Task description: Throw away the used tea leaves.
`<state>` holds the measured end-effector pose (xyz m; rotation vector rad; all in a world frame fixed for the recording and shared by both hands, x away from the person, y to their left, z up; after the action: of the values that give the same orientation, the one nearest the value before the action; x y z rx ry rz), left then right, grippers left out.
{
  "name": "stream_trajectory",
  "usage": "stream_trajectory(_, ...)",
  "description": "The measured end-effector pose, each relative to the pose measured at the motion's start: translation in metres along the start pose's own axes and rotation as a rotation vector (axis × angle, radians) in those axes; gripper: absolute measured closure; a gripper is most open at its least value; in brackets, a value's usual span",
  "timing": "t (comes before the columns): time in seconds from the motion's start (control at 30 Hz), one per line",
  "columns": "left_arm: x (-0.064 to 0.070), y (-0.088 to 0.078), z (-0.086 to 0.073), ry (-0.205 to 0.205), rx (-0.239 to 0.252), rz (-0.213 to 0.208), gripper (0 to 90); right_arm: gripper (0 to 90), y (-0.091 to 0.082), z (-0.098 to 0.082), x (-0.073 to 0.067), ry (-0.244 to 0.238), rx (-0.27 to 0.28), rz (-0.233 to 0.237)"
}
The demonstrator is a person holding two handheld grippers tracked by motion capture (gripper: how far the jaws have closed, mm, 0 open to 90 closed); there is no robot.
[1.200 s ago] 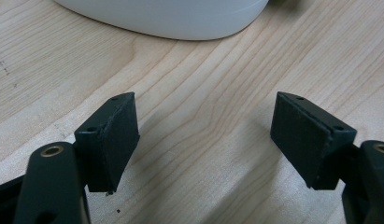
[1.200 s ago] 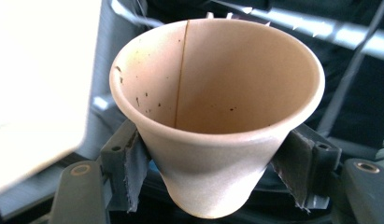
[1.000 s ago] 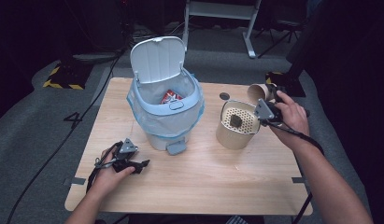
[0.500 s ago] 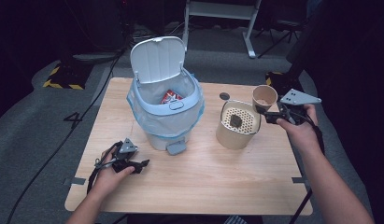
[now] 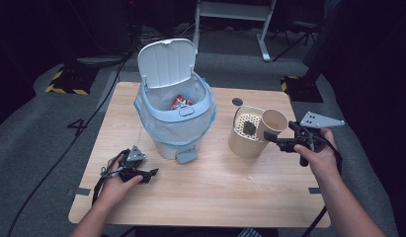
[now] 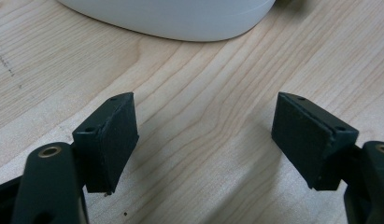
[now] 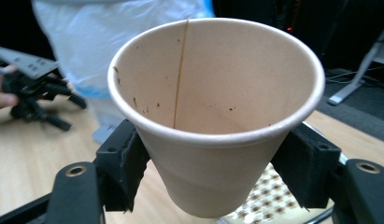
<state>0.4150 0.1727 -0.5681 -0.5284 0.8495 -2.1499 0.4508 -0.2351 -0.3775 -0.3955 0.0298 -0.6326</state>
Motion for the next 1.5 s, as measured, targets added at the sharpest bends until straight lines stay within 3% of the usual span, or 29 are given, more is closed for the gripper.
stream_trajectory(0.33,0.0,0.0,0.0,-0.001,-0.001,-0.001,22.9,30.3,0.007,-0.026,-0.04,-0.03,-0.033,0.08)
stream_trajectory(0.73,-0.003,-0.002,-0.001,-0.058,0.008,0.059,22.6,29.3,0.03,-0.087,-0.064,-0.005,-0.151,0.1)
stream_trajectory(0.93,-0.002,-0.002,-0.002,-0.069,0.005,0.061,22.8,29.6,0.04,-0.106,-0.073,0.021,-0.159,0.113)
stream_trajectory(1.07,-0.002,-0.002,-0.002,-0.068,0.006,0.06,22.8,29.6,0.043,-0.102,-0.077,0.036,-0.139,0.13)
stream_trajectory(1.23,-0.002,-0.001,-0.002,-0.068,0.007,0.06,22.7,29.5,0.047,-0.084,-0.076,0.04,-0.103,0.141)
stream_trajectory(1.4,-0.002,-0.002,-0.002,-0.069,0.005,0.059,22.7,29.8,0.052,-0.057,-0.072,0.017,-0.08,0.171)
stream_trajectory(1.5,-0.003,-0.001,-0.001,-0.064,0.009,0.063,22.6,30.1,0.056,-0.037,-0.07,-0.025,-0.077,0.2)
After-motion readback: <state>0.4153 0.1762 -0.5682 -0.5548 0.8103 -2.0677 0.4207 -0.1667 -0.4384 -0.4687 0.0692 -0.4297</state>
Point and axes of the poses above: each handheld gripper's, and its own axes: y roughly forward along the jaws, z roughly out of its top, x roughly to its right, the point moved 9 cm from there along y, roughly forward along the jaws, and after that the axes turned 6 degrees about -y, right-handed, at the moved point
